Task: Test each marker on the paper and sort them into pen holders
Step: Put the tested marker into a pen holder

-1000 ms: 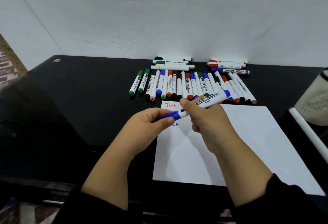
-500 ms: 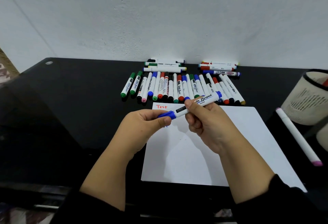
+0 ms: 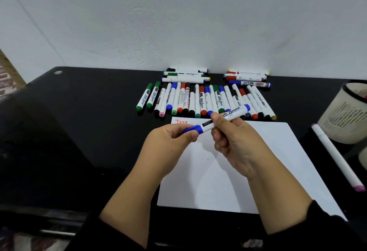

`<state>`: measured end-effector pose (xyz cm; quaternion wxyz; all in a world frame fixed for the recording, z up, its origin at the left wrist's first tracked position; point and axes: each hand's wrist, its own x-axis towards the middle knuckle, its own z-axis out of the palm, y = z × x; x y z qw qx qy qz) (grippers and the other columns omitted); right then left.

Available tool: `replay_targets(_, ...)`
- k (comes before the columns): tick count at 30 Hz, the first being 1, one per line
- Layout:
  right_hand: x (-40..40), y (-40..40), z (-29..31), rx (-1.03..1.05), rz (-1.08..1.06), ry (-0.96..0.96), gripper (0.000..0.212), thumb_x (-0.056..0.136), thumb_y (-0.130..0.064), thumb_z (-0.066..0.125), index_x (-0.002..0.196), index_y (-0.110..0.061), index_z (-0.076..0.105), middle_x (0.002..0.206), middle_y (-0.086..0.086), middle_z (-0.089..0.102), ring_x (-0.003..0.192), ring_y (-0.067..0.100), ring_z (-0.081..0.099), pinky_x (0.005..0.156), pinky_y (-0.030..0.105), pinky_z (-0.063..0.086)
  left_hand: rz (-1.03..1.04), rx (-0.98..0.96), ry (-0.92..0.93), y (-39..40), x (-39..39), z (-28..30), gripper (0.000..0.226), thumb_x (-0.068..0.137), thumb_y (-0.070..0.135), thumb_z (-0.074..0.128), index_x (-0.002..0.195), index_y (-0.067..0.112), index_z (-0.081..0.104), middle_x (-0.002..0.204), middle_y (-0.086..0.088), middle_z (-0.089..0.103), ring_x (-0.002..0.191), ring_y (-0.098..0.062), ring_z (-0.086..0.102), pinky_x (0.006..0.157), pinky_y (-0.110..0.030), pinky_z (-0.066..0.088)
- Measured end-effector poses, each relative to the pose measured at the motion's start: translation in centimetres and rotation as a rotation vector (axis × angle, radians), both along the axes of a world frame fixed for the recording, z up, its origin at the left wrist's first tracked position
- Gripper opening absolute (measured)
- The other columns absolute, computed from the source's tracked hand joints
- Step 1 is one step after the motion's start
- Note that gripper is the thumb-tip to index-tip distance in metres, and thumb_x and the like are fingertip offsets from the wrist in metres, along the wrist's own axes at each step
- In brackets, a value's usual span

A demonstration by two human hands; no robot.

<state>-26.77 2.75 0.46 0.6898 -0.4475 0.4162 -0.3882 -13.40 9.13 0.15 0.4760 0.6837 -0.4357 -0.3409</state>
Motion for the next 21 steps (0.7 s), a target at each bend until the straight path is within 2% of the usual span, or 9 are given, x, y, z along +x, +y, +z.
replay_targets(2, 0.0, -0.3, 0.0, -0.058, -0.067, 0.094, 0.017, 0.086, -0.027, 0.067, 0.087, -0.014, 0.057, 0.054, -0.003, 0.050, 0.045, 0.006, 0.038, 0.047, 0.020, 0.031, 0.007, 0.030, -0.032, -0.2, 0.0, -0.1, 0.011, 0.086, 0.030, 0.065, 0.080, 0.039, 0.061, 0.074, 0.018, 0.066, 0.072, 0.007, 0.057, 0.051, -0.003, 0.039)
replay_targets(4, -0.2, -0.6, 0.0, -0.147, -0.167, 0.228, 0.034, 0.078, -0.030, 0.075, 0.101, -0.015, 0.055, 0.063, -0.005, 0.054, 0.054, 0.005, 0.047, 0.054, 0.022, 0.038, 0.021, 0.051, -0.044, -0.2, 0.2, -0.1, 0.007, 0.085, 0.032, 0.065, 0.089, 0.037, 0.062, 0.075, 0.018, 0.064, 0.068, 0.011, 0.056, 0.049, -0.003, 0.039)
replay_targets(7, -0.7, -1.0, 0.0, -0.252, -0.253, 0.311, 0.058, 0.073, -0.028, 0.080, 0.116, -0.026, 0.040, 0.072, -0.003, 0.052, 0.066, 0.006, 0.050, 0.060, 0.020, 0.040, 0.033, 0.087, -0.097, -0.2, 0.7, -0.1, 0.017, 0.085, 0.035, 0.065, 0.102, 0.033, 0.066, 0.079, 0.018, 0.064, 0.070, 0.004, 0.057, 0.052, -0.008, 0.039)
replay_targets(9, -0.8, -1.0, -0.1, -0.360, -0.235, 0.418, 0.055, 0.075, -0.029, 0.078, 0.115, -0.032, 0.040, 0.079, -0.002, 0.048, 0.070, 0.006, 0.048, 0.059, 0.017, 0.039, 0.043, 0.108, -0.137, -0.1, 0.8, 0.0, 0.023, 0.085, 0.037, 0.063, 0.107, 0.031, 0.067, 0.082, 0.017, 0.063, 0.071, 0.000, 0.055, 0.054, -0.013, 0.036)
replay_targets(11, -0.9, -0.9, -0.3, -0.530, -0.188, 0.616, 0.039, 0.077, -0.033, 0.076, 0.108, -0.035, 0.052, 0.092, -0.005, 0.044, 0.083, 0.006, 0.045, 0.063, 0.009, 0.034, 0.039, 0.120, -0.153, -0.2, 0.8, 0.1, 0.023, 0.085, 0.037, 0.063, 0.107, 0.029, 0.067, 0.081, 0.014, 0.064, 0.068, -0.003, 0.053, 0.054, -0.014, 0.036)
replay_targets(14, -1.2, -0.8, -0.4, -0.787, -0.070, 0.815, 0.030, 0.080, -0.030, 0.073, 0.109, -0.030, 0.067, 0.100, -0.008, 0.037, 0.096, 0.004, 0.037, 0.069, 0.000, 0.029, 0.003, 0.124, -0.144, -0.2, 0.7, 0.4, 0.017, 0.085, 0.036, 0.064, 0.099, 0.029, 0.069, 0.083, 0.010, 0.066, 0.073, -0.007, 0.056, 0.056, -0.015, 0.040)
replay_targets(17, -1.7, -0.6, -0.2, -1.015, 0.058, 0.962, 0.034, 0.084, -0.024, 0.070, 0.118, -0.023, 0.066, 0.098, -0.010, 0.036, 0.095, 0.005, 0.035, 0.072, 0.009, 0.028, -0.029, 0.124, -0.133, -0.4, 0.4, 0.7, 0.007, 0.083, 0.036, 0.065, 0.087, 0.031, 0.069, 0.079, 0.009, 0.066, 0.068, -0.006, 0.053, 0.054, -0.016, 0.040)
replay_targets(19, -2.2, -0.5, 0.0, -1.115, 0.072, 1.010, 0.031, 0.086, -0.020, 0.068, 0.117, -0.018, 0.066, 0.103, -0.006, 0.042, 0.097, 0.010, 0.040, 0.075, 0.015, 0.031, -0.059, 0.119, -0.126, -0.4, 0.0, 0.9, 0.004, 0.083, 0.036, 0.066, 0.081, 0.033, 0.067, 0.078, 0.009, 0.066, 0.070, -0.006, 0.054, 0.055, -0.015, 0.040)
replay_targets(21, -3.0, -0.5, 0.4, -1.136, 0.073, 1.041, 0.028, 0.088, -0.016, 0.065, 0.115, -0.012, 0.065, 0.109, 0.001, 0.052, 0.101, 0.018, 0.048, 0.077, 0.021, 0.035, -0.090, 0.093, -0.087, -0.2, -0.6, 1.2, 0.007, 0.082, 0.037, 0.066, 0.089, 0.035, 0.068, 0.081, 0.014, 0.066, 0.075, -0.001, 0.056, 0.057, -0.013, 0.039)
